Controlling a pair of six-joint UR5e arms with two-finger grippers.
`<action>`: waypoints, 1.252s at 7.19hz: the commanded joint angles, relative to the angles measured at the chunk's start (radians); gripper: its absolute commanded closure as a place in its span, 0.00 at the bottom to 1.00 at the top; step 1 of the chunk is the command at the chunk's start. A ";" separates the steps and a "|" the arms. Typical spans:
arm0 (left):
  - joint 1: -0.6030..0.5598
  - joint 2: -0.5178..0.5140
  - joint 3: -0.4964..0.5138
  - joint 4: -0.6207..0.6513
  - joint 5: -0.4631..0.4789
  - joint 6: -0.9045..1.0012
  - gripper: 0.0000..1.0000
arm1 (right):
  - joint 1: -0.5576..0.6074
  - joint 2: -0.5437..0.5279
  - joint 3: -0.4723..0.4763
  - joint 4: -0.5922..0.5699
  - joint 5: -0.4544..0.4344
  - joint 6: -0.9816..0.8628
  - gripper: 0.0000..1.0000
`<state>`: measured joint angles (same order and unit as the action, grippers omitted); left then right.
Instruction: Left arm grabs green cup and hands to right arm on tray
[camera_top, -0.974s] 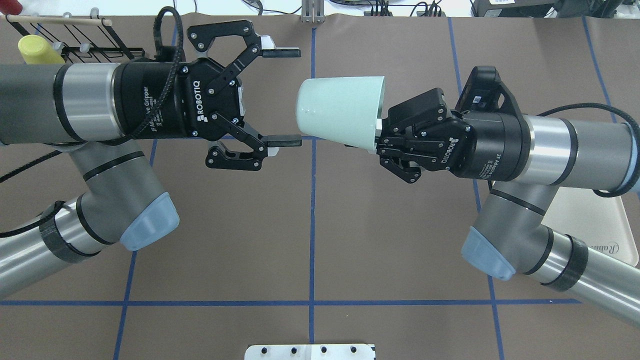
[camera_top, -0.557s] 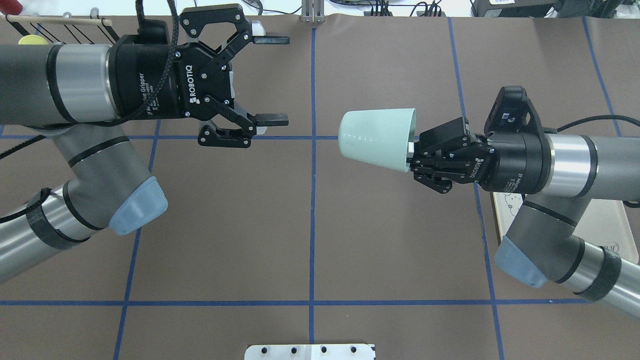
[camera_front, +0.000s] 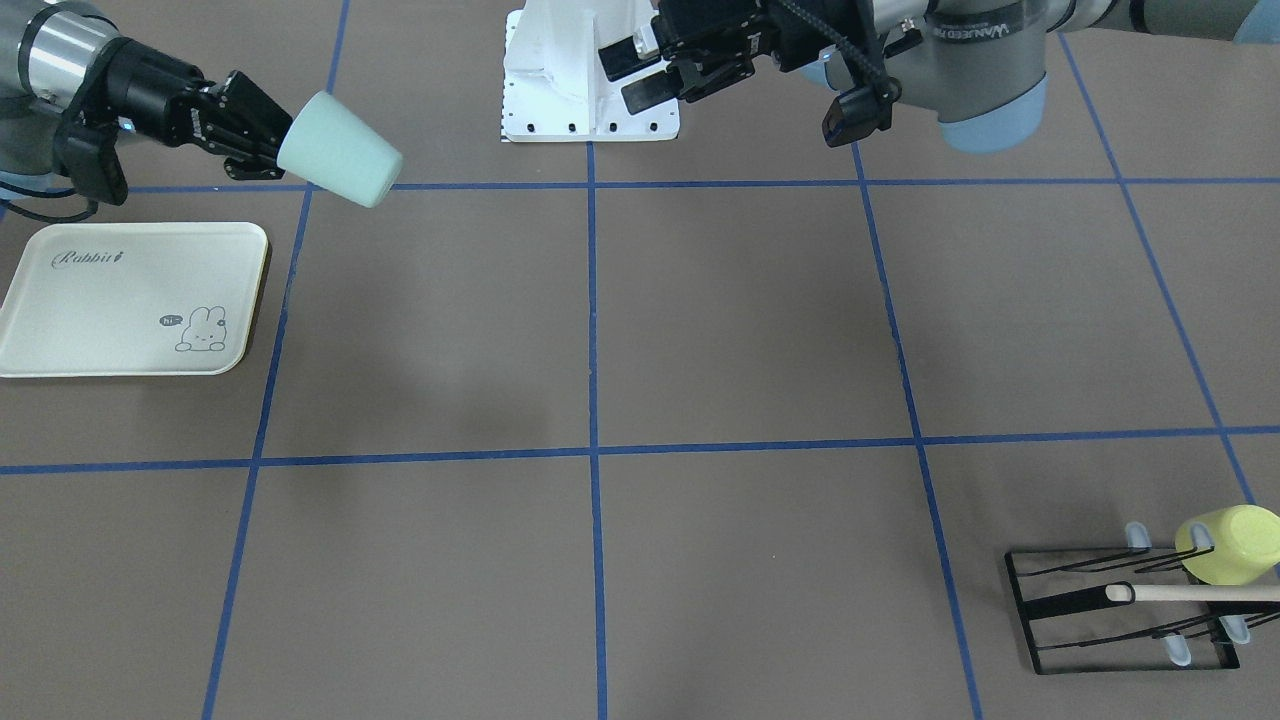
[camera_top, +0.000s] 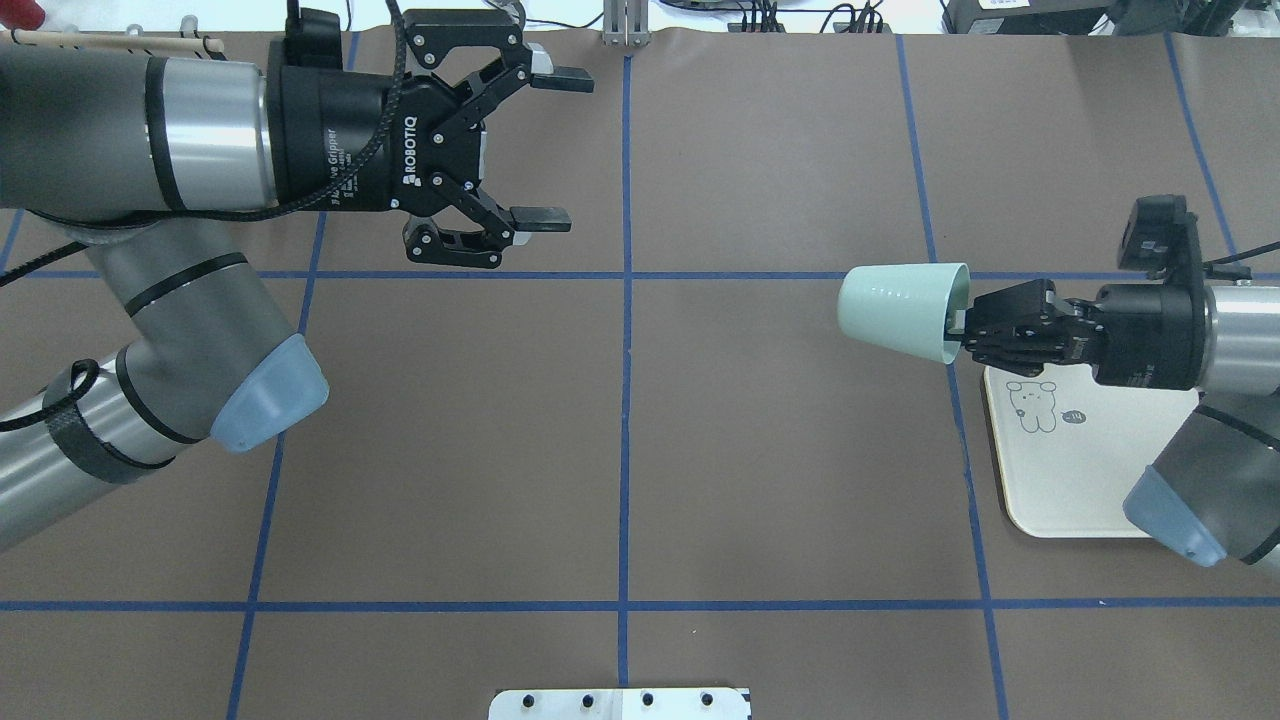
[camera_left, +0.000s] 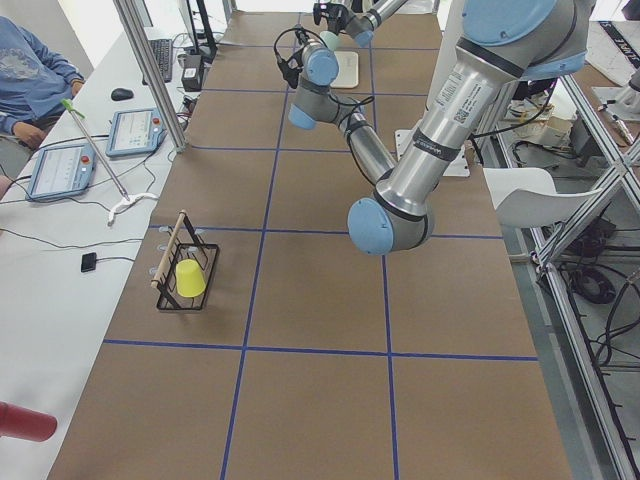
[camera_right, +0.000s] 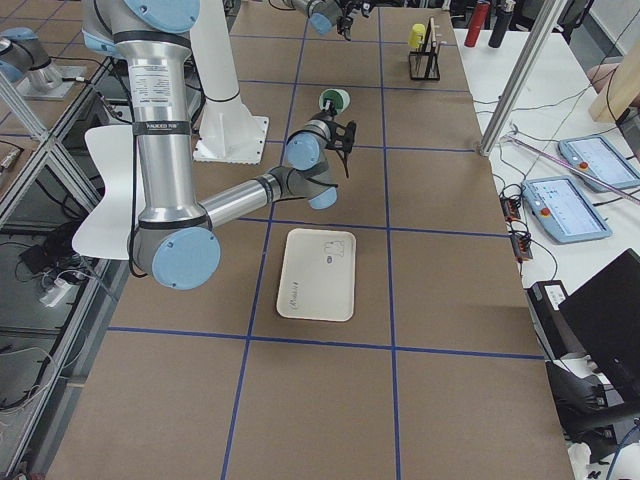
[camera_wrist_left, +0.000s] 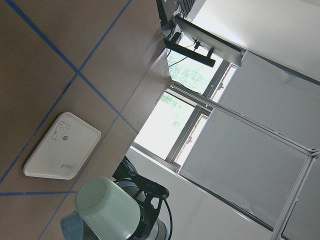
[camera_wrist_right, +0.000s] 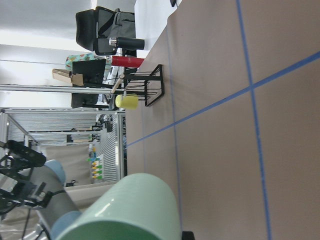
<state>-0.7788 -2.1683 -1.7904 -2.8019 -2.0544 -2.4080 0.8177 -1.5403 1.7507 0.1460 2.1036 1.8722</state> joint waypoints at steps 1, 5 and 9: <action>0.001 -0.002 0.003 0.093 -0.003 0.070 0.00 | 0.227 -0.012 -0.104 -0.073 0.259 -0.083 1.00; 0.003 -0.034 0.002 0.273 -0.048 0.159 0.00 | 0.417 -0.055 -0.106 -0.372 0.465 -0.313 1.00; -0.013 -0.034 -0.033 0.413 -0.069 0.198 0.00 | 0.463 -0.115 -0.106 -0.699 0.414 -0.720 1.00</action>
<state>-0.7861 -2.2023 -1.8129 -2.4243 -2.1235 -2.2192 1.2647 -1.6233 1.6437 -0.4664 2.5451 1.3353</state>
